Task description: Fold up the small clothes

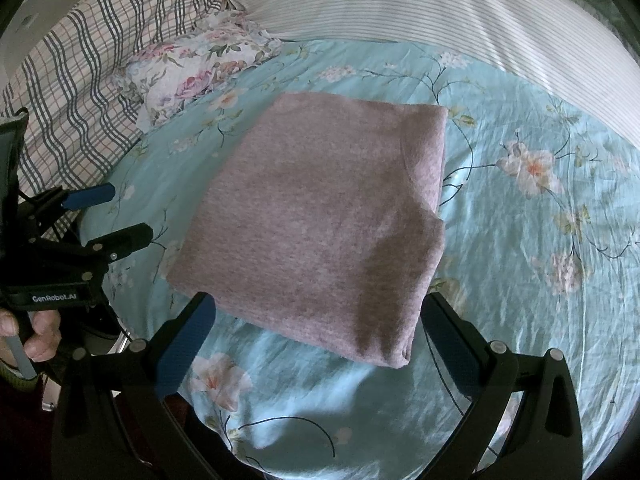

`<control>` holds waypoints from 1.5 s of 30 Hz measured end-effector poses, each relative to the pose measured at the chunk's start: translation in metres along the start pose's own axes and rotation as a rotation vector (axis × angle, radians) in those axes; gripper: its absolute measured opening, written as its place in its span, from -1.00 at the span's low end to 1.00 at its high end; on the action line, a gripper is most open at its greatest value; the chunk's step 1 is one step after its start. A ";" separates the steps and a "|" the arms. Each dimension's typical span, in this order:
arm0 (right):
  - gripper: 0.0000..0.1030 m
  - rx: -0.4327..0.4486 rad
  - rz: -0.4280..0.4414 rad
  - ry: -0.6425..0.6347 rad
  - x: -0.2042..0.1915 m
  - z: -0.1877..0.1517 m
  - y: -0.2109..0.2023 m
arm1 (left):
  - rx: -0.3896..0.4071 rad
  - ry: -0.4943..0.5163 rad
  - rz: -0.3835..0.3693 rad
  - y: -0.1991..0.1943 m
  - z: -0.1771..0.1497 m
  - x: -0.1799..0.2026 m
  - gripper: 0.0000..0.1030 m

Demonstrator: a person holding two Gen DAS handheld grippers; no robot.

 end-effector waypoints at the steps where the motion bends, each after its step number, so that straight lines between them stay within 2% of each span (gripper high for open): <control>1: 0.99 0.000 -0.001 0.001 -0.001 0.001 0.000 | 0.001 0.002 -0.002 0.000 0.001 0.000 0.77; 45: 0.99 0.005 0.000 -0.001 -0.001 0.008 -0.004 | 0.014 0.019 0.004 -0.003 0.010 -0.006 0.77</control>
Point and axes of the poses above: each gripper's, at about its wrist camera, not at the fingertips, and y roughly the way its jaws point, x to its right, z to its top, the point moved 5 cm from there along y, roughly the way its jaws point, and after that the axes turned 11 degrees about -z, right-handed, at the moved point
